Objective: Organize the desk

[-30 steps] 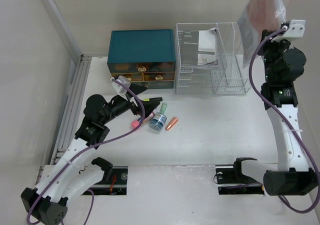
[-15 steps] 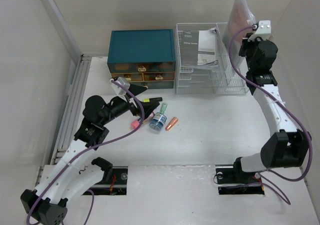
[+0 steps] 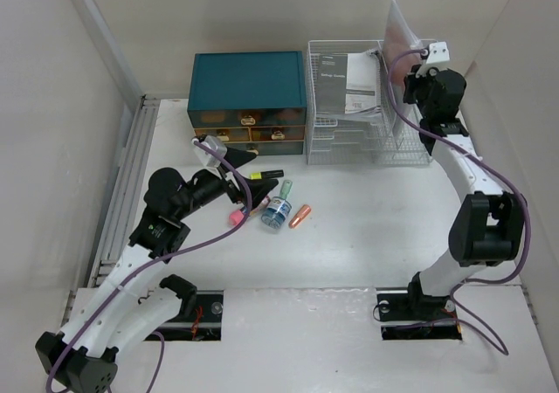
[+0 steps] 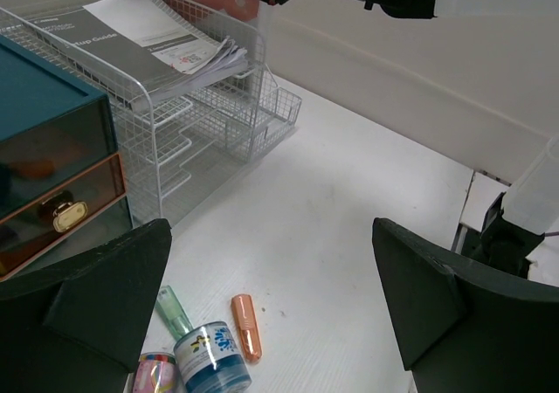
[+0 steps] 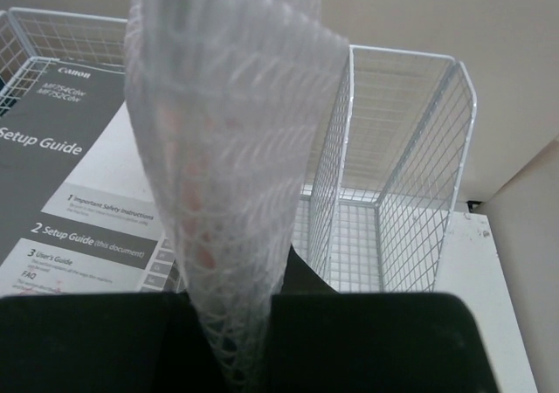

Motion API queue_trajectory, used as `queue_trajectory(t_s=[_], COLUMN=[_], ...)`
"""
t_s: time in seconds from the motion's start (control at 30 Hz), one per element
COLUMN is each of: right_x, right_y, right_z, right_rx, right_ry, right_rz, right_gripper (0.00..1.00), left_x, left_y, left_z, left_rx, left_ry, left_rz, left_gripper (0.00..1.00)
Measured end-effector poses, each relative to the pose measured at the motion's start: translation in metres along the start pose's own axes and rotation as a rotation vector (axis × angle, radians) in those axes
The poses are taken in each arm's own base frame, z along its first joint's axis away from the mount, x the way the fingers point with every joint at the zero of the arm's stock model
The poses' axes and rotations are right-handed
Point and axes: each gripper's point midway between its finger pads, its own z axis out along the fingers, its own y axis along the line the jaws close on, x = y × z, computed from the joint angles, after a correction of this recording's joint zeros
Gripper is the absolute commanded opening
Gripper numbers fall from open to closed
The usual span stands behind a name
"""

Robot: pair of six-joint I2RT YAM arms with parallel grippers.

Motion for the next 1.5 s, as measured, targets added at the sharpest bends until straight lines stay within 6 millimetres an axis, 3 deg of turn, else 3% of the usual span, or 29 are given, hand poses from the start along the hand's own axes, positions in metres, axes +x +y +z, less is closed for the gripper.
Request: queue_trajectory(t_s=[0.27,0.33,0.83,1.3,1.5], right_x=[0.008,0.008,0.023,0.013,0.029], right_y=[-0.002,-0.002,0.000,-0.007,-0.009], right_z=[0.006,0.007,0.029,0.033,0.040], right_rx=[-0.011,-0.013,-0.026,-0.049,-0.058], right_ry=[0.004,0.001,-0.032,-0.094,-0.086], right_rz=[-0.005,-0.012,-0.030,-0.065,-0.059], right_gripper=[0.05,0.00,0.00,0.00,0.00], left_x=[0.003,0.004,0.010,0.022,0.023], left_y=[0.001,0.002,0.004,0.011,0.011], left_z=[0.000,0.001,0.002,0.007,0.008], left_rx=[-0.002,-0.003,-0.010,-0.023,-0.023], left_ry=[0.010,0.013,0.035,0.072,0.074], left_rz=[0.002,0.000,-0.012,-0.033,-0.032], left_gripper=[1.00,1.00,1.00,1.00,1.00])
